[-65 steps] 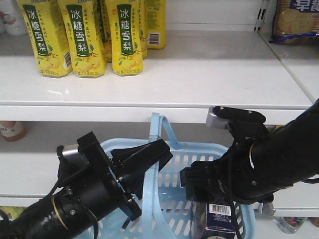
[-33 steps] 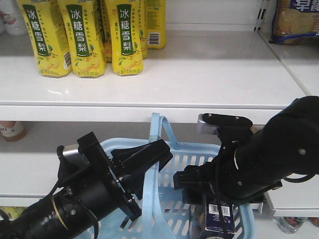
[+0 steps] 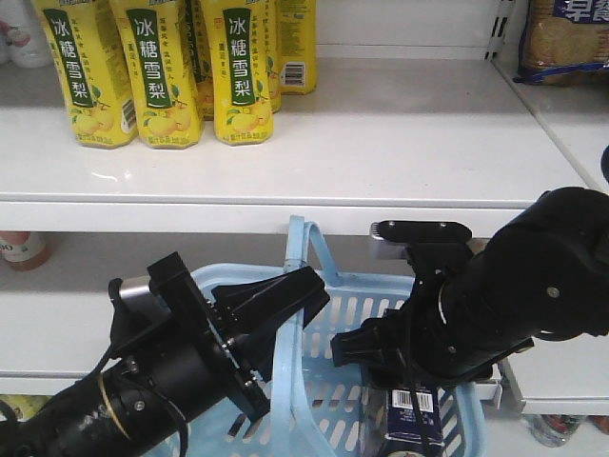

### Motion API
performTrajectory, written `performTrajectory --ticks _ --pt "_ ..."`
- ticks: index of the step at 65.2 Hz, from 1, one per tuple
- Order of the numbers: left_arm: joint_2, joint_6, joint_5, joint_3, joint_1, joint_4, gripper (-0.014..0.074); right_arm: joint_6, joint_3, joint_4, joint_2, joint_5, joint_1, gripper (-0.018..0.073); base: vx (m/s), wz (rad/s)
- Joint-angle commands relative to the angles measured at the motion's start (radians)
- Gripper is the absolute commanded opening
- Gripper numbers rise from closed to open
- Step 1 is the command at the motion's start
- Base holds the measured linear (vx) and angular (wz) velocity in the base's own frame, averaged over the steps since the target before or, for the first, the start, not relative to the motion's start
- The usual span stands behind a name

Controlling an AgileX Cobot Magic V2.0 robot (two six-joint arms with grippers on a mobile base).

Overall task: Left arm holds basket, right arm returns cookies
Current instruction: 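Reach the right gripper down into the basket and grasp the Chocofello box, then lift the Chocofello box out of the basket with the right gripper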

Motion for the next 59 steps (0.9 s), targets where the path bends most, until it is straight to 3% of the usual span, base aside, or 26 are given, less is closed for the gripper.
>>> performTrajectory --ticks 1,17,59 --pt "-0.031 0.004 -0.271 -0.027 0.007 -0.072 0.0000 -0.015 -0.028 -0.032 -0.024 -0.035 0.002 0.0319 0.00 0.00" --pt "-0.031 0.004 -0.271 -0.027 0.007 -0.072 0.0000 -0.029 -0.028 -0.048 -0.024 -0.033 0.002 -0.0014 0.00 0.00" --pt "-0.031 0.004 -0.271 -0.027 0.007 -0.072 0.0000 -0.055 -0.030 -0.016 -0.142 -0.025 0.002 -0.0011 0.00 0.00"
